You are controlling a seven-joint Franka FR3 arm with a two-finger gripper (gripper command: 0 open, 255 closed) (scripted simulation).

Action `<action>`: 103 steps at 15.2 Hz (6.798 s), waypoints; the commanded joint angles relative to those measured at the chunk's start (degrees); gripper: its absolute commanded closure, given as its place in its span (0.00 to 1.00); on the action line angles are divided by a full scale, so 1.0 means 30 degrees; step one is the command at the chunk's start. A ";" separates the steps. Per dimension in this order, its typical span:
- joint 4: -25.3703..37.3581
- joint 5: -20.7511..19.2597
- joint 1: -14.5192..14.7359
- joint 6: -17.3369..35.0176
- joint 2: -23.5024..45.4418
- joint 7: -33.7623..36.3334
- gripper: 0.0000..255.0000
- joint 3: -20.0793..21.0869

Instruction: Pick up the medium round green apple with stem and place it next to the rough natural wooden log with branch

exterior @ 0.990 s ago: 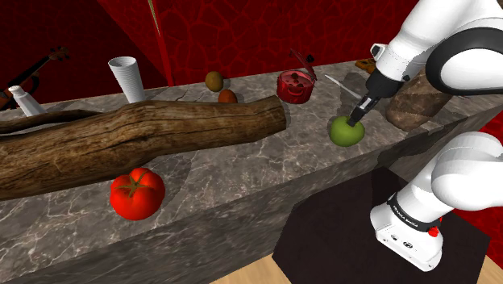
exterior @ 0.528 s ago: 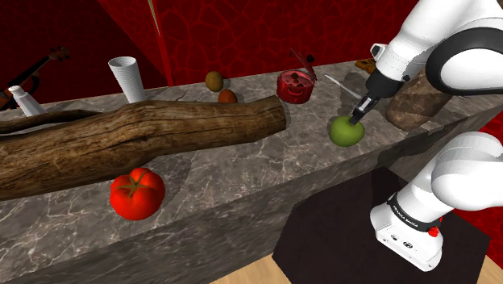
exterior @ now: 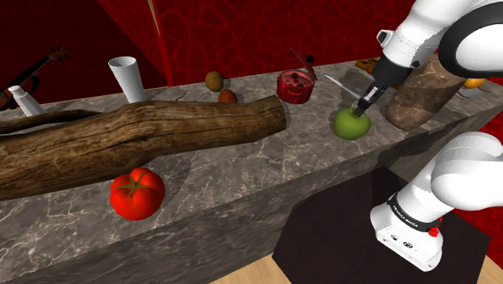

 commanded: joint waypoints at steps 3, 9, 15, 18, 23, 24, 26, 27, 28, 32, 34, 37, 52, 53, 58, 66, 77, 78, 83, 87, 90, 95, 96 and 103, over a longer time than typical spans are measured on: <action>0.1131 -0.0108 -0.0084 -0.0880 0.0251 -0.0053 1.00 -0.0109; 0.2886 -0.0243 -0.0191 -0.2164 0.0717 -0.0109 1.00 -0.0240; 0.4716 -0.0363 -0.0289 -0.3413 0.1296 -0.0158 1.00 -0.0350; 0.5660 -0.0418 -0.0336 -0.4030 0.1622 -0.0181 1.00 -0.0397; 0.7281 -0.0503 -0.0412 -0.5053 0.2219 -0.0215 1.00 -0.0465; 0.7613 -0.0519 -0.0426 -0.5257 0.2347 -0.0222 1.00 -0.0477; 0.8285 -0.0551 -0.0456 -0.5666 0.2608 -0.0234 1.00 -0.0499; 0.8624 -0.0566 -0.0470 -0.5871 0.2743 -0.0240 1.00 -0.0510; 0.8967 -0.0582 -0.0485 -0.6076 0.2880 -0.0246 1.00 -0.0520; 1.0367 -0.0641 -0.0542 -0.6902 0.3455 -0.0268 1.00 -0.0554; 1.1087 -0.0669 -0.0570 -0.7318 0.3758 -0.0278 1.00 -0.0568; 1.2192 -0.0711 -0.0613 -0.7949 0.4232 -0.0291 1.00 -0.0585; 1.6664 0.0938 -0.0710 -0.8414 0.8035 0.3695 1.00 0.3377; 1.7038 0.1047 -0.0748 -0.8341 0.8446 0.4152 1.00 0.3845; 1.9275 0.1203 -0.1004 -0.8043 1.0834 0.6566 1.00 0.6327; 2.4174 -0.0645 -0.1509 -0.8114 1.6103 1.1082 1.00 1.1217; 1.9528 0.0450 -0.1125 -0.5047 1.4165 1.0457 1.00 1.0400; 1.9156 0.0519 -0.1089 -0.4785 1.4036 1.0424 1.00 1.0365; 1.7391 0.0823 -0.0916 -0.3493 1.3485 1.0296 1.00 1.0256; 1.6082 0.1022 -0.0789 -0.2478 1.3147 1.0237 1.00 1.0239; 1.5153 0.1150 -0.0700 -0.1722 1.2948 1.0214 1.00 1.0260; 1.3696 0.1329 -0.0571 -0.0469 1.2717 1.0214 1.00 1.0353; 1.3418 0.1359 -0.0548 -0.0218 1.2685 1.0219 1.00 1.0380; 1.1584 0.1527 -0.0421 0.1545 1.2600 1.0306 1.00 1.0636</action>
